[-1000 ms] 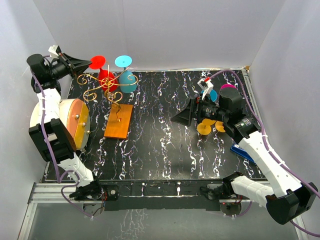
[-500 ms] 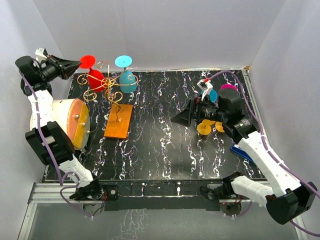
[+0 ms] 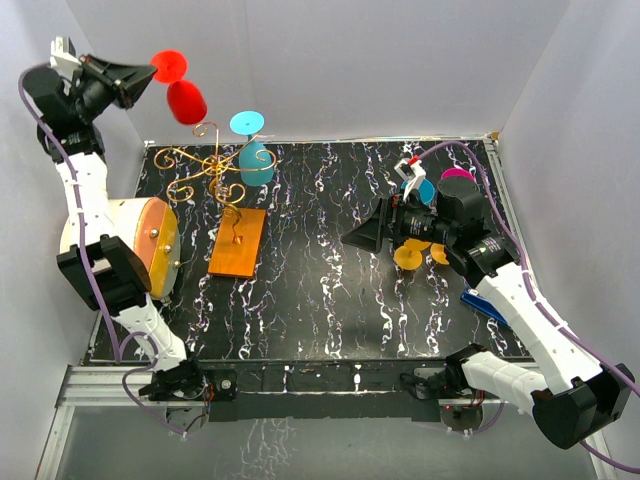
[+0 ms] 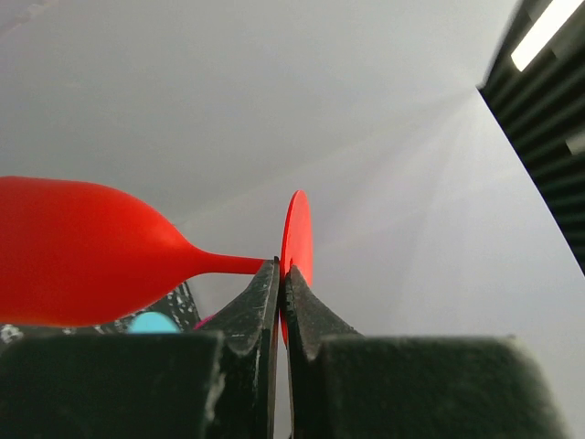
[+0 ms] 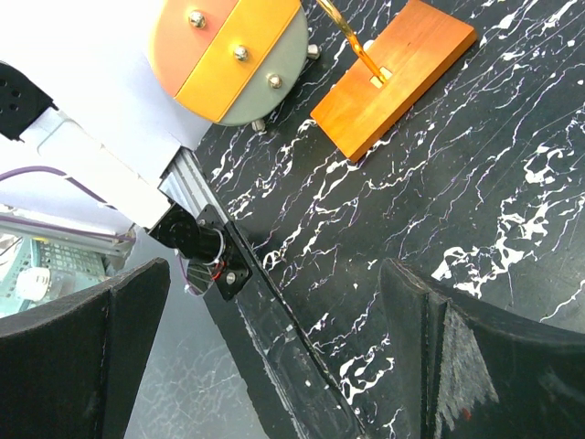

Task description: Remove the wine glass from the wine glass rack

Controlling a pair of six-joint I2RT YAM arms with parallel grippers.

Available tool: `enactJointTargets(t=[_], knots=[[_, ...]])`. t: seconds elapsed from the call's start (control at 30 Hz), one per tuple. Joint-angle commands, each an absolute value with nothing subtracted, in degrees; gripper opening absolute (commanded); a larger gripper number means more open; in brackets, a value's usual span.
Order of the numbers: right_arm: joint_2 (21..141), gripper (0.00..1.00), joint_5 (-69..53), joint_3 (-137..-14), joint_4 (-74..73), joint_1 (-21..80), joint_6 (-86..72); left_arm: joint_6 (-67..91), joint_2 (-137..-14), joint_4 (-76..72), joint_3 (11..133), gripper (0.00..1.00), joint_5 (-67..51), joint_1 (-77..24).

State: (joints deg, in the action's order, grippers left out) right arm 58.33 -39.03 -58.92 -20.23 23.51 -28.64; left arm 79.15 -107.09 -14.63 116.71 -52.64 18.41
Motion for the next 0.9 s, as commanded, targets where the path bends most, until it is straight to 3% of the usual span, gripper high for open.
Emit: enactJointTargets(t=[0.0, 0.37, 0.6, 0.87], knots=[[57.7, 0.98, -38.3, -59.3, -15.4, 23.7, -30.1, 83.1, -103.8, -24.8, 121.2, 0.0, -51.9, 12.5], [59.0, 0.98, -36.3, -58.9, -7.2, 23.7, -37.1, 87.1, -84.6, -35.6, 101.3, 0.0, -44.7, -1.7], [59.8, 0.98, -35.5, -59.0, 12.0, 23.7, -50.8, 104.3, -72.2, -54.9, 79.7, 0.0, -41.7, -3.1], [63.4, 0.98, -34.5, -58.9, 33.9, 24.0, -65.1, 114.9, -62.9, -66.3, 67.1, 0.0, -42.4, -3.2]])
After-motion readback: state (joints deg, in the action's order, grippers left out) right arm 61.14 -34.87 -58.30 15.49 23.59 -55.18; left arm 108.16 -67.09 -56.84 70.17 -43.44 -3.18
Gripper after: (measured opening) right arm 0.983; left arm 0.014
